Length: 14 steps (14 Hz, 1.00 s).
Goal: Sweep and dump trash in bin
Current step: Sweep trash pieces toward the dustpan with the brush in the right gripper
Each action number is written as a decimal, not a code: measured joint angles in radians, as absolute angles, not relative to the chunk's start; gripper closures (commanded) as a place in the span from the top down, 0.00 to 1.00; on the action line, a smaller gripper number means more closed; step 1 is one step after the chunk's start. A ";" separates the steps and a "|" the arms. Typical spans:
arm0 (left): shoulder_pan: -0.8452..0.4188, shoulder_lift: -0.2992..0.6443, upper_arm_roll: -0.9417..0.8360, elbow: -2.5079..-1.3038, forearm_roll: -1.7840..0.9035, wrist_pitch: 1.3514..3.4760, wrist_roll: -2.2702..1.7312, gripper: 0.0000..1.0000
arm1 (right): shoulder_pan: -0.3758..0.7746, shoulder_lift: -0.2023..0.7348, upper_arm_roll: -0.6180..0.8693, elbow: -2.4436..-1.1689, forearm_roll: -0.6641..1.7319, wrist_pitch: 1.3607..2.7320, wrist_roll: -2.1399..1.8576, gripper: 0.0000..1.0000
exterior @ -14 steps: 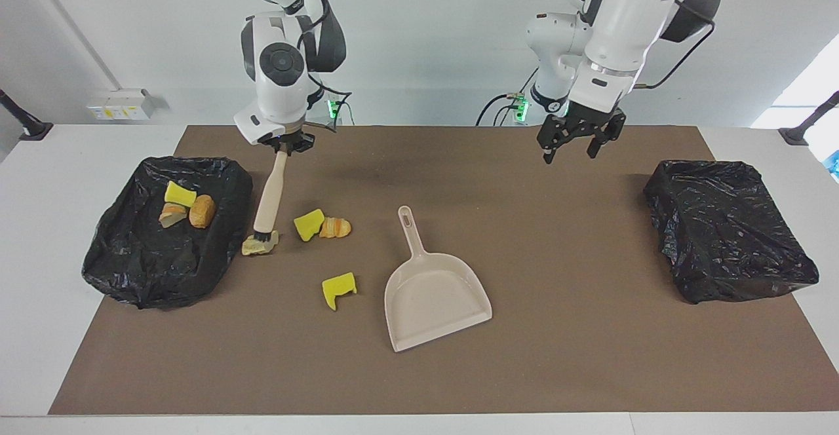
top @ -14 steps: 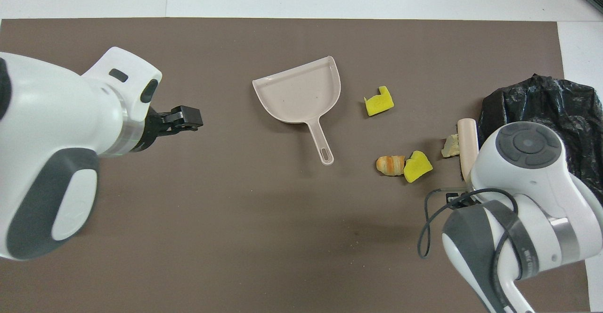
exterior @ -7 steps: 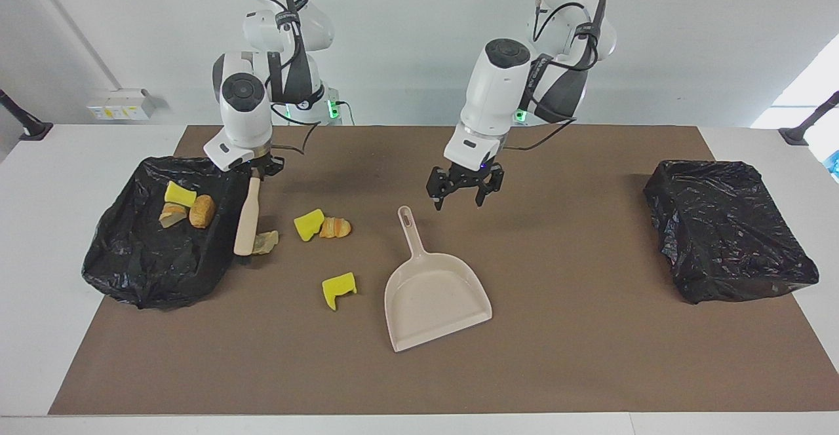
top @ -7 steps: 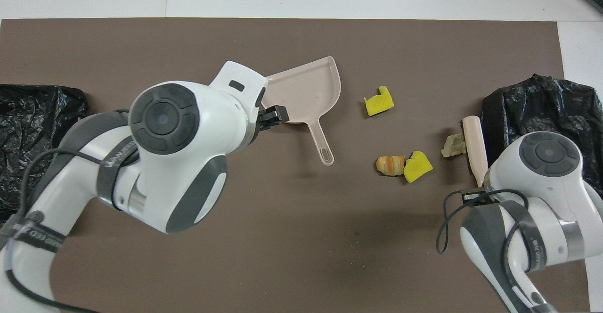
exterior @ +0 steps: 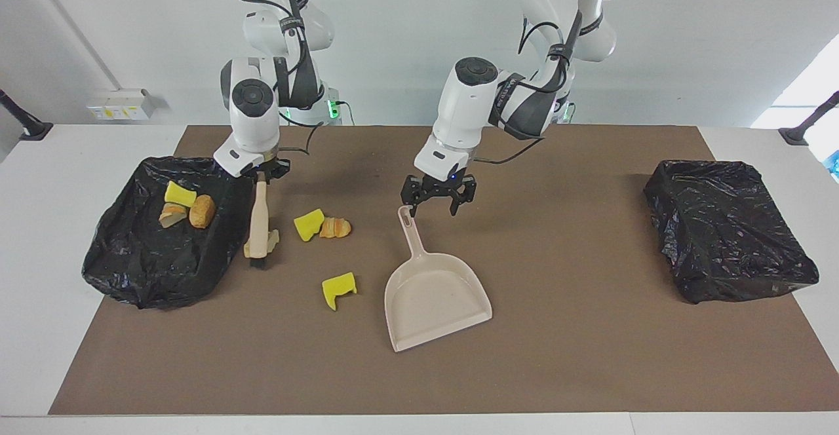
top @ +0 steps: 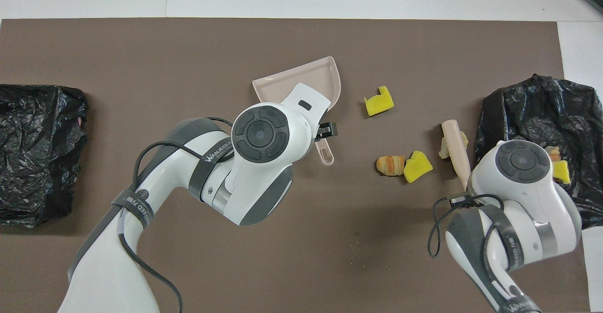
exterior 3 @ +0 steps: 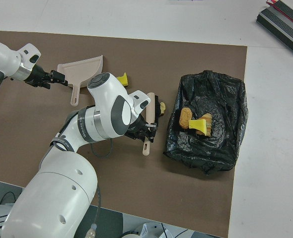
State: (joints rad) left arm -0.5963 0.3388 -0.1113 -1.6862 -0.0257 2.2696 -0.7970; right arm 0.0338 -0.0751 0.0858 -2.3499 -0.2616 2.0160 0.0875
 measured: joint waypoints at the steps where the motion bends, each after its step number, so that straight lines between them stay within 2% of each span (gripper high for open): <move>1: -0.600 0.345 -0.112 -1.686 -0.026 2.276 -0.797 1.00 | 0.063 -0.071 0.086 -2.350 -0.222 2.016 0.087 0.00; 4: -0.611 0.357 -0.111 -1.686 -0.026 2.283 -0.797 1.00 | 0.156 -0.070 0.091 -2.342 -0.116 2.012 0.087 0.00; 6: -0.620 0.367 -0.111 -1.686 -0.026 2.287 -0.804 1.00 | 0.173 -0.070 0.093 -2.325 -0.102 1.982 0.087 0.00; 10: -0.640 0.392 -0.112 -1.685 -0.026 2.315 -0.825 1.00 | 0.157 -0.069 0.085 -2.255 -0.101 1.894 0.065 0.00; 14: -0.675 0.416 -0.111 -1.684 -0.026 2.324 -0.844 1.00 | 0.113 -0.061 0.082 -2.241 -0.101 1.908 -0.064 0.00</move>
State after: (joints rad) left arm -0.6746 0.4165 -0.1112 -1.6842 -0.0262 2.3241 -0.8438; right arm 0.1134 -0.0612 0.0817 -2.2411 -0.1009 1.9083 -0.0638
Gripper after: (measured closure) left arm 0.000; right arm 0.740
